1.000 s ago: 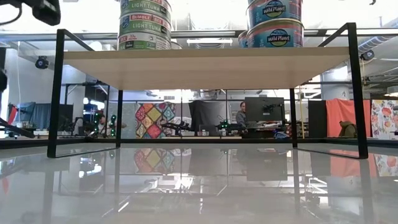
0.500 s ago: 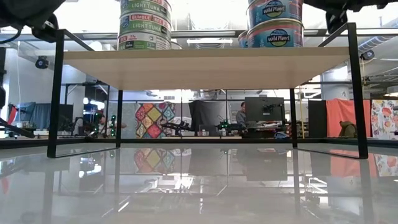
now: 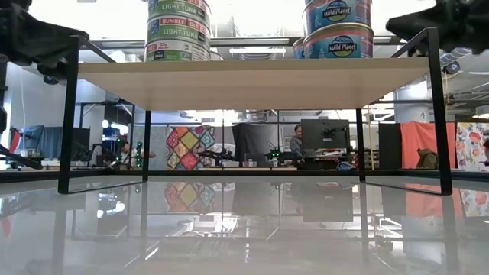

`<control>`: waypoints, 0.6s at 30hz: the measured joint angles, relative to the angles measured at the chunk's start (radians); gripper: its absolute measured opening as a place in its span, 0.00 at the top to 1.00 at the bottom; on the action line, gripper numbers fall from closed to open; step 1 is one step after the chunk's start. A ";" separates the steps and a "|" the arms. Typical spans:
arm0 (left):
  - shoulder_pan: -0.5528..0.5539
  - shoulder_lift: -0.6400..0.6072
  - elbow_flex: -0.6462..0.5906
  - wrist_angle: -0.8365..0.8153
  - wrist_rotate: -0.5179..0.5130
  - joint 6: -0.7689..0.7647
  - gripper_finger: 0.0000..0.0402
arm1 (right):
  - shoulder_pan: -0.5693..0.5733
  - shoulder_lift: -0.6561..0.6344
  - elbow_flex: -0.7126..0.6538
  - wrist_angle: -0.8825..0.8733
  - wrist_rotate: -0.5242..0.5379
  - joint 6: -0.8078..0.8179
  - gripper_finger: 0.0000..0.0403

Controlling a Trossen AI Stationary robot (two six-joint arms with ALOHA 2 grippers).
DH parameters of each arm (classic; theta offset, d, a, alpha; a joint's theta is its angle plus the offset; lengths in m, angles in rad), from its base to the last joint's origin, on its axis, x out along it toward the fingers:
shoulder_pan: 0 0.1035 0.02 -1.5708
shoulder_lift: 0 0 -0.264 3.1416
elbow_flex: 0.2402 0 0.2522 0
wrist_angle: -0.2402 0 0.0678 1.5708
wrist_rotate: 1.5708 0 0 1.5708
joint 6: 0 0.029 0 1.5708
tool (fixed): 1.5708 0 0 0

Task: Stack canned seafood by type on shelf
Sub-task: Return to Home Position

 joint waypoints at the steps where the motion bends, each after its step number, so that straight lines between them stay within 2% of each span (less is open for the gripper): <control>1: 0.000 0.000 0.000 -0.001 -0.034 0.003 1.00 | 0.000 -0.036 -0.025 0.006 -0.003 0.003 0.97; 3: 0.000 0.002 0.000 -0.003 -0.092 -0.017 1.00 | 0.000 -0.094 -0.082 0.024 -0.015 0.022 0.97; 5: 0.000 0.005 -0.001 -0.021 -0.118 -0.049 1.00 | 0.000 -0.092 -0.137 0.052 -0.020 0.052 0.97; 9: 0.000 0.013 -0.004 -0.074 -0.117 -0.100 1.00 | -0.005 -0.067 -0.145 -0.008 -0.034 0.090 0.97; 15: 0.000 0.011 -0.004 -0.128 -0.113 -0.150 1.00 | -0.005 -0.073 -0.146 -0.001 -0.064 0.057 0.97; 17: 0.000 0.017 -0.004 -0.121 -0.071 -0.134 1.00 | -0.005 -0.072 -0.146 -0.016 -0.068 0.050 0.97; 18: 0.000 0.017 -0.004 -0.111 -0.003 -0.119 1.00 | -0.005 -0.071 -0.146 -0.029 -0.068 0.049 0.97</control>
